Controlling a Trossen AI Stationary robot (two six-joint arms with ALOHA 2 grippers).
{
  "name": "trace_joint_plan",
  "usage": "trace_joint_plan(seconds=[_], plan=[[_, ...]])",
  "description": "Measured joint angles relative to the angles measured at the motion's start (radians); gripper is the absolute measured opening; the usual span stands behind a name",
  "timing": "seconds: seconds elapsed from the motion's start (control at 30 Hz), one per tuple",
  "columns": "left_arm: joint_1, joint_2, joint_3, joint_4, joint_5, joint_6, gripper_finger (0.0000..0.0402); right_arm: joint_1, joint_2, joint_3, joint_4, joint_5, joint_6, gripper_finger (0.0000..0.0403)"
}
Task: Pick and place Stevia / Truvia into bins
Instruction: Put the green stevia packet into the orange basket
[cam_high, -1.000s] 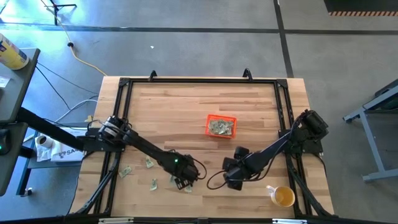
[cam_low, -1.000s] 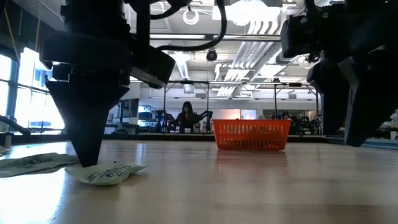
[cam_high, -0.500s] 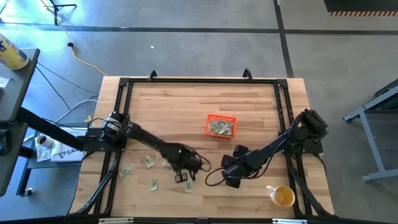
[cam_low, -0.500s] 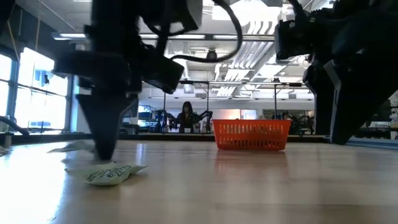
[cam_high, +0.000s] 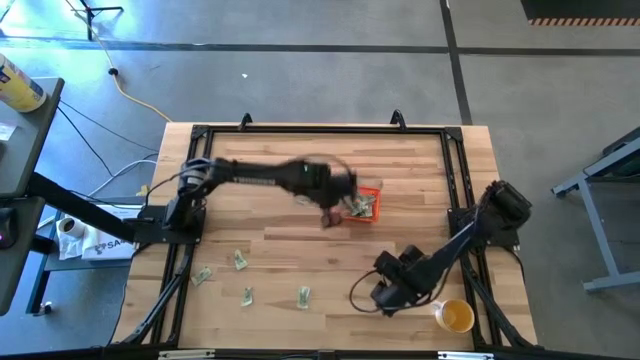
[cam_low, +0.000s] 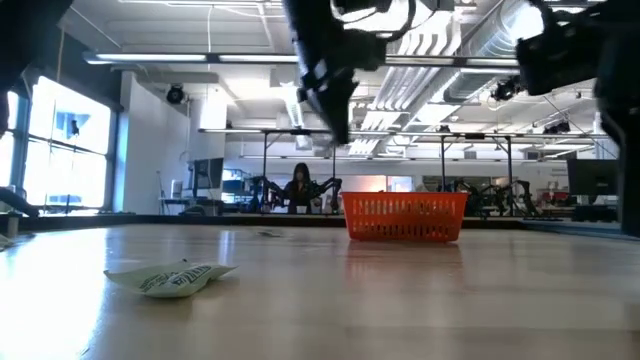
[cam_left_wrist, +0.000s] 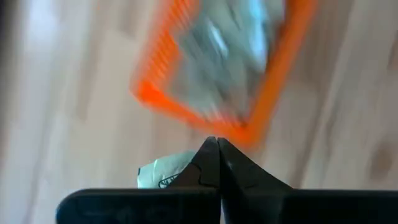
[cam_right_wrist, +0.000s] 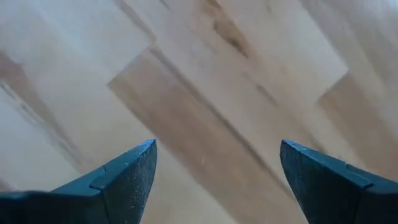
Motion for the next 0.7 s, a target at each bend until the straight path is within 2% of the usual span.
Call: trace_joint_plan(seconds=[0.2,0.37,0.6,0.7], plan=[[0.102,0.0,0.121,0.121,0.195,-0.014,0.0022,0.066,0.0,0.0,-0.006,-0.008,0.113,0.033],[0.16,0.028,0.131,0.246,0.426,-0.049,0.0026,0.086,0.0,0.0,-0.051,-0.027,0.139,0.033],[0.149,0.143,0.129,0.305,0.447,-0.116,0.0099,0.081,0.0,0.0,-0.064,-0.038,0.14,0.033],[0.148,0.156,0.129,0.267,0.33,-0.115,0.0143,0.076,0.0,0.0,-0.061,-0.039,0.138,0.033]])
